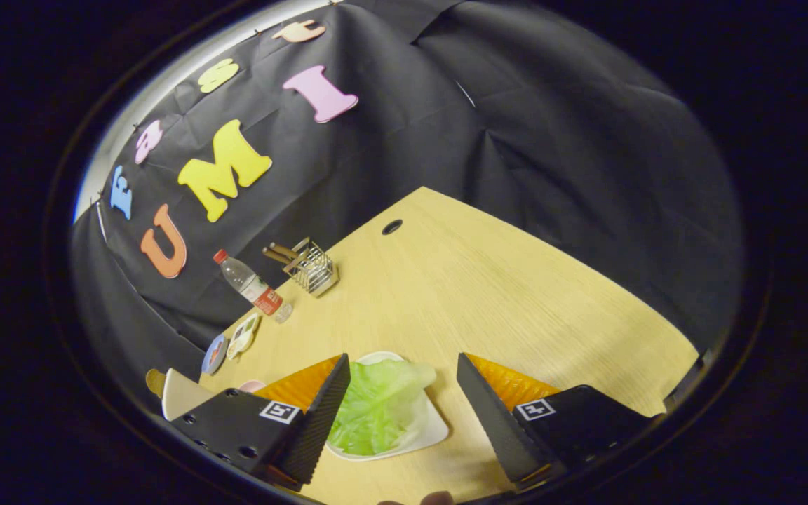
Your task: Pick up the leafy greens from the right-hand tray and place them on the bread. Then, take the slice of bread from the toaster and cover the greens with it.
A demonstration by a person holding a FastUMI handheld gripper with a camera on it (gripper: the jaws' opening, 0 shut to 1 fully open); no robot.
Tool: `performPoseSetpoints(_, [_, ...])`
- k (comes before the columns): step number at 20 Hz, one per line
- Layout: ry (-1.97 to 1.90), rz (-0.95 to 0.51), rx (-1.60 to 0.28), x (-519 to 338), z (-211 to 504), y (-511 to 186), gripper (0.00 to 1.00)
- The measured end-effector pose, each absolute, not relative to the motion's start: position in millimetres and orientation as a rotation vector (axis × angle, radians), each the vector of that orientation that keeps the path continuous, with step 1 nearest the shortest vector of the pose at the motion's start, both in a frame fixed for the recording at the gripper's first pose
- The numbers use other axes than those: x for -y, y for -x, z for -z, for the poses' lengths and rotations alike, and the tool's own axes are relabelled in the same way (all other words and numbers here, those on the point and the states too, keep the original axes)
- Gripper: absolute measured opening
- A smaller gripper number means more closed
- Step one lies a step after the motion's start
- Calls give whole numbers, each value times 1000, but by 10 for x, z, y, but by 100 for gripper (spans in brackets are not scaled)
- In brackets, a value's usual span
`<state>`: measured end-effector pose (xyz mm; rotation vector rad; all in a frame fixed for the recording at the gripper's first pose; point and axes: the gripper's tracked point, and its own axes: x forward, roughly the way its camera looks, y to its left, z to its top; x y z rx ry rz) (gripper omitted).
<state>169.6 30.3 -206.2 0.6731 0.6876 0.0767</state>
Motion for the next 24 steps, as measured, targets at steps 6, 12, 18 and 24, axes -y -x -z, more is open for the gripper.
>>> performPoseSetpoints(6, [-775,-71,-754,-329,2283,-1696,88])
performPoseSetpoints(12, [-815,-72,-755,-295,2384,-1783,51])
performPoseSetpoints(18, [-774,-76,-730,-239,2301,-1785,8])
performPoseSetpoints(24, [-761,-181,-626,-397,1794,-1785,0])
